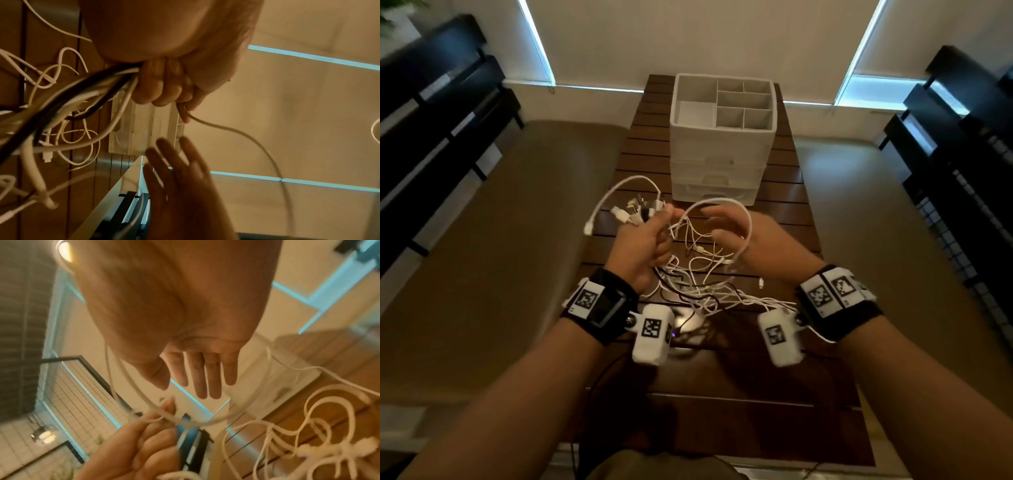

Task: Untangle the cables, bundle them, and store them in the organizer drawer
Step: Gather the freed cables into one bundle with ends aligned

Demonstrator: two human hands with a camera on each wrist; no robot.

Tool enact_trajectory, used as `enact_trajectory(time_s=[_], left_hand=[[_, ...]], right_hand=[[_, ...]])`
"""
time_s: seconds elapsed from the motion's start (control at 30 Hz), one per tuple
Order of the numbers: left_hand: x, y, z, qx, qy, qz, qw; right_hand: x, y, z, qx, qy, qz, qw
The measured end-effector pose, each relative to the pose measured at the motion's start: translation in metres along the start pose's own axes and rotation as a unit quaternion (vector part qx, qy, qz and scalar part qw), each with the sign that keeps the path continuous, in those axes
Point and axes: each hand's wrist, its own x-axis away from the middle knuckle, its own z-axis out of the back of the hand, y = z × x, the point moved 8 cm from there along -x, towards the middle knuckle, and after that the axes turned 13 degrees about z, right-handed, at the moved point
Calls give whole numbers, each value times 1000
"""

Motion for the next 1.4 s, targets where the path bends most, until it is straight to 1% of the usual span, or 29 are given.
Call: enact_trajectory(time_s=[0.03,0.1,0.17,0.23,0.27,0.3,0.37,0.4,0.43,0.5,0.53,0.63,0.7,0.83,0.97,1.03,1.13,1.27,1.33,1.4], left_hand=[[3,-2,-4,-9,0,-3,1000],[9,-6,-8,-33,2,-6,999],[13,-9,-13,-55,-12,-1,998],[16,-12,-19,-81,-36,-1,996],[17,-15,-21,-98,-46,3,994],[19,-18,-24,-115,-53,10,992],[21,-24,-29,-148,-61,19,987],[21,-27,-31,-162,-63,20,985],[21,-29,-32,-166,-68,22,984],[20,-31,-30,-140,-71,22,987],[19,-31,-26,-120,-61,21,991],[16,-26,-14,-53,-11,-2,999],[12,-19,-8,-4,0,-15,1000],[0,-8,-6,69,-22,1,997],[-11,0,-3,96,-3,15,995],[-11,4,-3,86,7,12,996],[-4,7,-10,36,8,-5,999],[2,4,-10,-1,26,-9,1000],[4,1,-12,8,3,0,1000],[6,2,-19,23,-40,5,999]], right_hand=[[-5,-7,-11,-41,-4,-1,999],[-10,-6,-21,-115,22,-26,993],[-15,-3,-16,-160,83,-42,983],[-20,0,-7,-222,146,-70,962],[-23,2,-6,-243,154,-86,954],[-27,1,-6,-239,140,-93,956],[-32,-6,-9,-171,80,-79,979],[-33,-8,-9,-149,68,-67,984],[-34,-8,-7,-150,74,-57,984],[-32,-5,-1,-198,113,-48,973],[-30,-5,1,-219,137,-46,965],[-21,3,3,-206,192,-45,958],[-15,6,-1,-200,200,-47,958],[0,0,-13,-186,156,-13,970],[16,-7,-32,-139,59,14,988],[21,-4,-40,-100,36,22,994],[22,2,-46,-29,12,39,999],[25,4,-60,54,-33,80,995],[27,3,-66,101,-46,98,989],[26,3,-70,134,-52,106,984]])
